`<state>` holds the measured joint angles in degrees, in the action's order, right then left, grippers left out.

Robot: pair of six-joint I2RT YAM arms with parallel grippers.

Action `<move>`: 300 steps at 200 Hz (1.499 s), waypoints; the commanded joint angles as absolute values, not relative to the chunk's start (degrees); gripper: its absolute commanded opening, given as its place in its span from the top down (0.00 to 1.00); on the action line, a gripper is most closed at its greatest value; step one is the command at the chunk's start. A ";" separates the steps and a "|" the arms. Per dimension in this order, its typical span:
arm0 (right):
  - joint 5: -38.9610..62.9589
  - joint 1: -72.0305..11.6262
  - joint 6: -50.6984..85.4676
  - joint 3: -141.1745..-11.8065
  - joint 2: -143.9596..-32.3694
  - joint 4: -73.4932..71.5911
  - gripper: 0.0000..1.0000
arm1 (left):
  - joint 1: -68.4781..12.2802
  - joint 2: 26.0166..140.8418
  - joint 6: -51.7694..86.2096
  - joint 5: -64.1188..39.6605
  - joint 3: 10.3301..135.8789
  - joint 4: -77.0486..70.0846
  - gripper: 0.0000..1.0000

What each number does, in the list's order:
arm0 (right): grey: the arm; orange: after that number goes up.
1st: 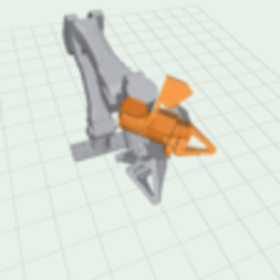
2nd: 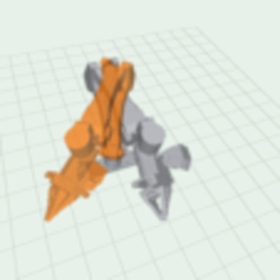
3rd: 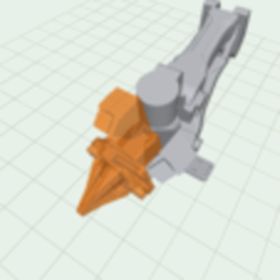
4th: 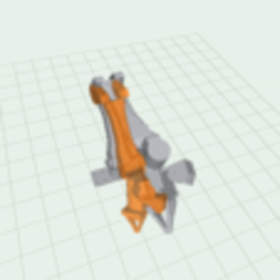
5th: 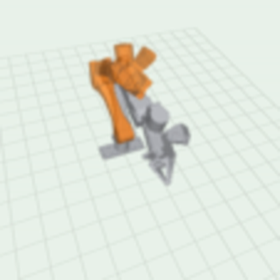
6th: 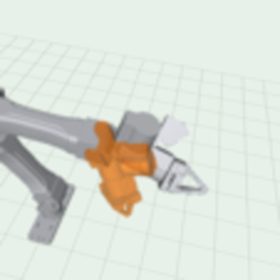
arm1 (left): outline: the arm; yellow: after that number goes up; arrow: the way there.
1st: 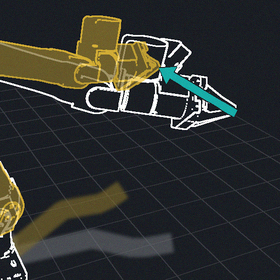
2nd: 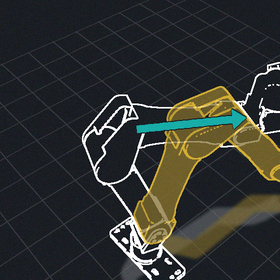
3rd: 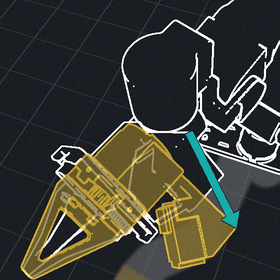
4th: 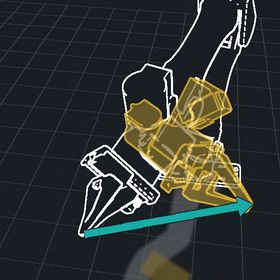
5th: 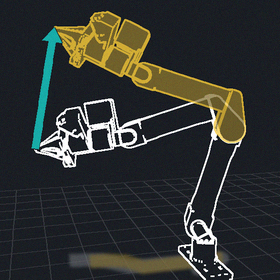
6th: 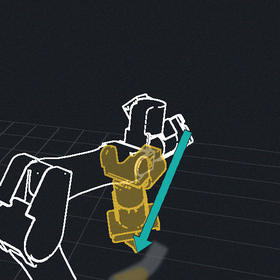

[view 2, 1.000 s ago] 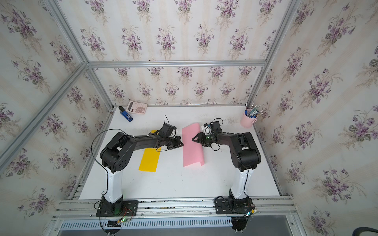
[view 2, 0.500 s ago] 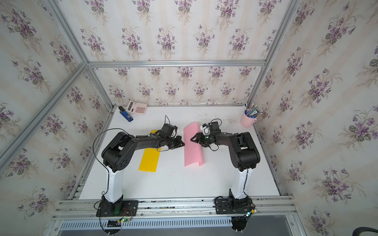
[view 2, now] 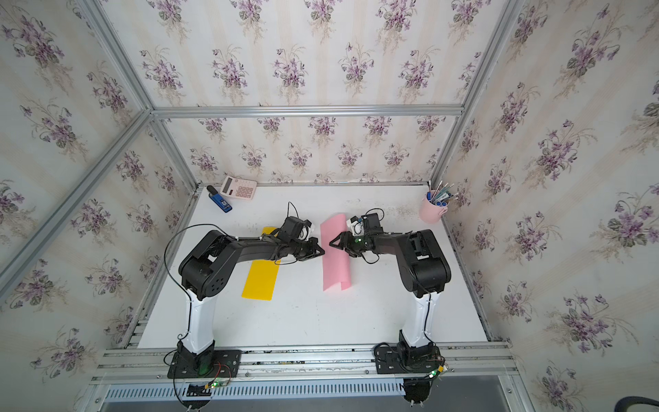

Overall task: Fold the rectangular paper in half along the long edge
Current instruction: Pick up the paper from the center of the board.

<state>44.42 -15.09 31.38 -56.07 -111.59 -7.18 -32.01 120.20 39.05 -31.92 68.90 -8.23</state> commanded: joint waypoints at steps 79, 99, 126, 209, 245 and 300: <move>51.92 -15.12 38.56 -52.14 -112.06 -19.00 0.56 | -31.99 119.65 39.09 -34.28 68.12 -12.30 1.00; 53.75 -15.03 40.91 -51.44 -112.06 -22.83 0.57 | -31.98 119.59 39.07 -34.45 68.12 -12.38 1.00; 55.82 -15.07 43.94 -50.89 -112.58 -27.45 0.60 | -31.98 119.36 39.11 -34.79 67.95 -12.78 1.00; 60.52 -15.03 53.29 -48.47 -113.04 -40.90 0.64 | -31.73 116.08 39.81 -36.76 67.74 -14.10 0.97; 62.67 -15.03 60.32 -46.66 -112.73 -50.51 0.65 | -31.26 113.45 40.25 -37.62 68.39 -13.74 0.94; 64.76 -15.03 76.90 -45.04 -110.56 -71.01 0.65 | -29.43 105.07 38.88 -37.62 68.86 -9.29 0.91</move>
